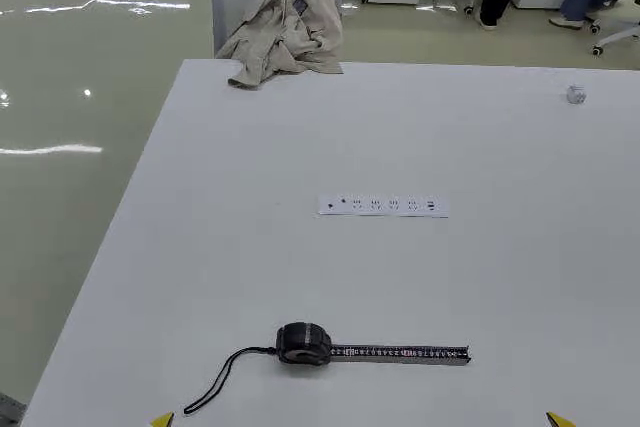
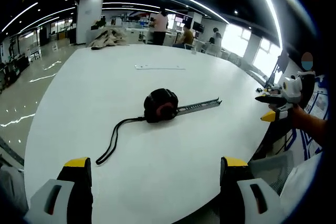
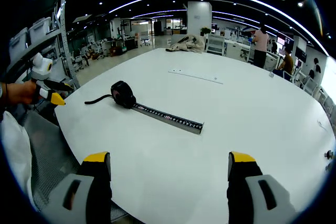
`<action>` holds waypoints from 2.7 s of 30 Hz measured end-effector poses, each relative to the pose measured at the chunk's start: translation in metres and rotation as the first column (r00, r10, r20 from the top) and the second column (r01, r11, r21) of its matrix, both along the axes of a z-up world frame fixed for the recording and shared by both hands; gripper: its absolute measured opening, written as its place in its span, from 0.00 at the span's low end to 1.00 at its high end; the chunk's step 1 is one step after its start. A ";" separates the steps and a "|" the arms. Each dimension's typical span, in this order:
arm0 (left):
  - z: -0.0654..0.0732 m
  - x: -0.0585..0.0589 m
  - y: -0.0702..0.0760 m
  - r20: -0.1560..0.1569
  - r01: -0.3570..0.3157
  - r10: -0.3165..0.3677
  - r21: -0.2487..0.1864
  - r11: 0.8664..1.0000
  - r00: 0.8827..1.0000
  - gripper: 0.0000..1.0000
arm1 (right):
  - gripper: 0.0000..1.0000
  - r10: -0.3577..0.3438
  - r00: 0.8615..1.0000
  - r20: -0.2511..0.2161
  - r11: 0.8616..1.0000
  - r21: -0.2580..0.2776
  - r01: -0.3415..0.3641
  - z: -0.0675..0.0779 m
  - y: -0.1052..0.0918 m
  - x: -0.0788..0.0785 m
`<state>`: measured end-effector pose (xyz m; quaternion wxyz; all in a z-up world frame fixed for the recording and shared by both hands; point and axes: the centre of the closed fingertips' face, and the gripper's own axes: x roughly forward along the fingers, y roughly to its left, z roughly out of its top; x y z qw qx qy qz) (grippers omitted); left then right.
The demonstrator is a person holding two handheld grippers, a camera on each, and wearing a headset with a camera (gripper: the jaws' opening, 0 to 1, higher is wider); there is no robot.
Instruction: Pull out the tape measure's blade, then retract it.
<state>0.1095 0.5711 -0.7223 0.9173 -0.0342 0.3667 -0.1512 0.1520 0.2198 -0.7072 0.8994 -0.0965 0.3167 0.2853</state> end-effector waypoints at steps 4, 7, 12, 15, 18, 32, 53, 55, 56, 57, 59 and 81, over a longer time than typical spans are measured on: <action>0.002 -0.004 -0.004 -0.005 -0.009 0.009 0.013 1.000 1.000 1.00 | 0.95 0.003 1.000 0.001 1.000 -0.001 -0.003 0.001 0.001 -0.001; 0.003 -0.004 -0.003 -0.004 -0.030 0.031 0.031 0.999 1.000 1.00 | 0.95 -0.002 1.000 -0.002 1.000 0.005 0.002 0.001 0.003 -0.001; 0.007 -0.004 -0.006 -0.002 -0.045 0.045 0.026 0.999 0.999 1.00 | 0.96 0.004 1.000 -0.002 1.000 0.010 -0.004 0.001 0.009 -0.002; 0.010 -0.002 -0.010 0.009 -0.037 0.037 0.029 0.999 0.999 1.00 | 0.96 0.007 1.000 -0.005 1.000 0.010 -0.007 0.000 0.010 -0.004; 0.013 0.000 -0.011 0.015 -0.039 0.039 0.029 0.999 0.999 1.00 | 0.96 0.013 1.000 -0.009 1.000 0.007 -0.013 -0.001 0.010 -0.005; 0.014 0.000 -0.013 0.013 -0.041 0.041 0.040 0.998 0.999 1.00 | 0.96 0.013 1.000 -0.019 1.000 -0.001 -0.013 -0.001 0.003 -0.010; 0.012 0.021 -0.022 0.038 -0.100 0.098 0.048 0.994 0.994 1.00 | 0.95 0.078 0.996 -0.040 0.995 -0.054 -0.080 -0.010 0.002 -0.001; 0.011 0.025 -0.026 0.037 -0.094 0.093 0.053 0.994 0.995 0.99 | 0.95 0.090 0.995 -0.042 0.994 -0.063 -0.092 -0.012 0.002 0.001; 0.012 0.028 -0.028 0.040 -0.092 0.090 0.056 0.994 0.995 0.99 | 0.95 0.095 0.995 -0.043 0.993 -0.067 -0.098 -0.013 0.001 0.002; 0.012 0.031 -0.029 0.039 -0.092 0.090 0.054 0.994 0.995 0.98 | 0.95 0.098 0.994 -0.045 0.993 -0.069 -0.101 -0.014 0.001 0.003; 0.012 0.036 -0.033 0.043 -0.086 0.083 0.056 0.995 0.996 0.98 | 0.95 0.105 0.993 -0.051 0.991 -0.074 -0.109 -0.017 -0.001 0.006; -0.007 0.085 -0.069 0.019 -0.065 0.064 0.049 0.997 0.998 0.97 | 0.94 0.223 0.968 -0.119 0.966 -0.108 -0.236 -0.047 -0.002 0.027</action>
